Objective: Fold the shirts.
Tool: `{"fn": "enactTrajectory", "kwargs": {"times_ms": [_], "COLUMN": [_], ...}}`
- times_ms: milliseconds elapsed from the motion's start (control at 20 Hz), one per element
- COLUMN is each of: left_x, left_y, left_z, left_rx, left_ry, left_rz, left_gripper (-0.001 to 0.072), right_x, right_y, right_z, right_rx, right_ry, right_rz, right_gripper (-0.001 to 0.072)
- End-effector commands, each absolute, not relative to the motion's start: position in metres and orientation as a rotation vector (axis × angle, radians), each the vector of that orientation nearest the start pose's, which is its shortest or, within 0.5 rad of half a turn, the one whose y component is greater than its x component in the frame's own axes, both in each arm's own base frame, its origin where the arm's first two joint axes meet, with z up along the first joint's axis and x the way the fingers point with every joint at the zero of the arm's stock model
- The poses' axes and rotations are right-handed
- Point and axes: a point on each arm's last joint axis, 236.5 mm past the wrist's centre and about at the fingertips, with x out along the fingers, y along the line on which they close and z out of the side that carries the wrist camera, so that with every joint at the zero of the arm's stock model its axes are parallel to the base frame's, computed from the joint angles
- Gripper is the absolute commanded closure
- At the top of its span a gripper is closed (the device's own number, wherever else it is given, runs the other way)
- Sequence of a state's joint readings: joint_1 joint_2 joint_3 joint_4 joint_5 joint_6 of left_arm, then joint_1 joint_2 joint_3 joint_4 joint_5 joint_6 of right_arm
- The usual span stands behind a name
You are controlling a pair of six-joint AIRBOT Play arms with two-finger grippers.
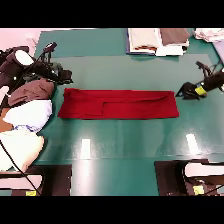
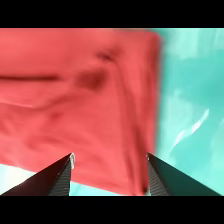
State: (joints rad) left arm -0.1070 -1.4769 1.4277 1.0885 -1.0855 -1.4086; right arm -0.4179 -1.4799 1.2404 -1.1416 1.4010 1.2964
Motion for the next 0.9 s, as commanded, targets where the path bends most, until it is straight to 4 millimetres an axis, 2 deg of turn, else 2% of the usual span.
{"fn": "enactTrajectory", "kwargs": {"times_ms": [0,50,200,300,350,450,600,700,850], "left_x": [0.448,0.445,0.447,0.445,0.442,0.437,0.435,0.434,0.433], "left_y": [-0.177,-0.192,-0.239,-0.271,-0.286,-0.313,-0.347,-0.366,-0.382], "left_z": [0.060,0.062,0.070,0.070,0.064,0.048,0.020,0.003,-0.027], "left_rx": [-0.267,-0.251,-0.241,-0.273,-0.269,-0.256,-0.235,-0.217,-0.196], "left_ry": [1.112,1.100,1.023,0.999,1.002,1.012,1.035,1.063,1.126], "left_rz": [-0.484,-0.509,-0.556,-0.570,-0.586,-0.613,-0.645,-0.667,-0.682], "left_gripper": [0.0685,0.0686,0.0685,0.0686,0.0686,0.0686,0.0687,0.0687,0.0687], "right_x": [0.329,0.326,0.334,0.343,0.347,0.360,0.386,0.404,0.426], "right_y": [-0.081,-0.078,-0.039,-0.018,-0.008,0.008,0.022,0.028,0.046], "right_z": [-0.062,-0.071,-0.083,-0.092,-0.094,-0.088,-0.045,0.002,0.083], "right_rx": [0.656,0.705,0.857,0.851,0.816,0.744,0.636,0.562,0.476], "right_ry": [1.475,1.470,1.422,1.427,1.434,1.427,1.363,1.270,1.104], "right_rz": [0.072,0.086,0.245,0.293,0.319,0.365,0.449,0.465,0.470], "right_gripper": [0.0178,0.0179,0.0195,0.0216,0.0318,0.0687,0.0697,0.0697,0.0697]}}
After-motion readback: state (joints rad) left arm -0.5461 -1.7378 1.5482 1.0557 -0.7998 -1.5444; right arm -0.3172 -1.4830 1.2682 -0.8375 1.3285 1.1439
